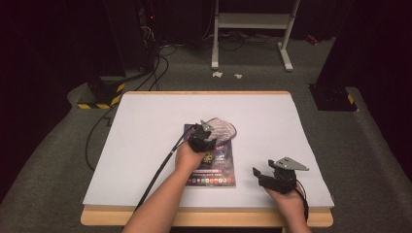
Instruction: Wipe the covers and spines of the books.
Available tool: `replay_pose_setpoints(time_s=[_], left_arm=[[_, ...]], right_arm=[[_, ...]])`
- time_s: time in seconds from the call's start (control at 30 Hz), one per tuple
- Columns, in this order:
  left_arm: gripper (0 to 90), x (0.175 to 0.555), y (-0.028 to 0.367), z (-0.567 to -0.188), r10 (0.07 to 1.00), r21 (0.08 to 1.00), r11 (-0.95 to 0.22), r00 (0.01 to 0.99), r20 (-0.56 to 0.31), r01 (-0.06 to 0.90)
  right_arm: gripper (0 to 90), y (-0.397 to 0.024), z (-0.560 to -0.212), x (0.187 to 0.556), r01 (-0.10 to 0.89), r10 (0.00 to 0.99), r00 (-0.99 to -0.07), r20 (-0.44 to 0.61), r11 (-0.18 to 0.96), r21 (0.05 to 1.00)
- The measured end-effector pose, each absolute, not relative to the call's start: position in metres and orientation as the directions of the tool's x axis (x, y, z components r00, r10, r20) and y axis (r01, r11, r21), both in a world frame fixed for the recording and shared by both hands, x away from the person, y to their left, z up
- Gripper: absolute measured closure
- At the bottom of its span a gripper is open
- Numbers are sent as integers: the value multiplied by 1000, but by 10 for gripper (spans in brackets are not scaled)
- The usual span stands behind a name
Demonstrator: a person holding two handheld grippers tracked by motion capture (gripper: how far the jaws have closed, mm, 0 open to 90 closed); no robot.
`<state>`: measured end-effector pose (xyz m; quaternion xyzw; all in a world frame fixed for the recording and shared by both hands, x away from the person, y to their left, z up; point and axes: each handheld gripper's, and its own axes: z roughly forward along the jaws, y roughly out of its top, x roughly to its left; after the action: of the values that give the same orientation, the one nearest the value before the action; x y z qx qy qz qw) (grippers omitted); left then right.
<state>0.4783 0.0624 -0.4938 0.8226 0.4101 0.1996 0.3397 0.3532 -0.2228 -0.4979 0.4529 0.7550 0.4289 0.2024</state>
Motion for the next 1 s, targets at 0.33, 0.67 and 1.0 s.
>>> replay_pose_setpoints(time_s=[0.33, 0.67, 1.0], left_arm=[[616, 477, 59, -495, 797, 726, -444, 601, 53, 525], [620, 475, 102, -495, 836, 731, -413, 545, 68, 543], [620, 472, 150, -493, 883, 725, -371, 461, 83, 580]], right_arm=[[270, -224, -498, 353, 513, 859, -504, 91, 213, 831], [270, -223, -498, 353, 514, 860, -504, 81, 223, 829], [270, -222, -499, 354, 512, 860, -506, 73, 230, 828]])
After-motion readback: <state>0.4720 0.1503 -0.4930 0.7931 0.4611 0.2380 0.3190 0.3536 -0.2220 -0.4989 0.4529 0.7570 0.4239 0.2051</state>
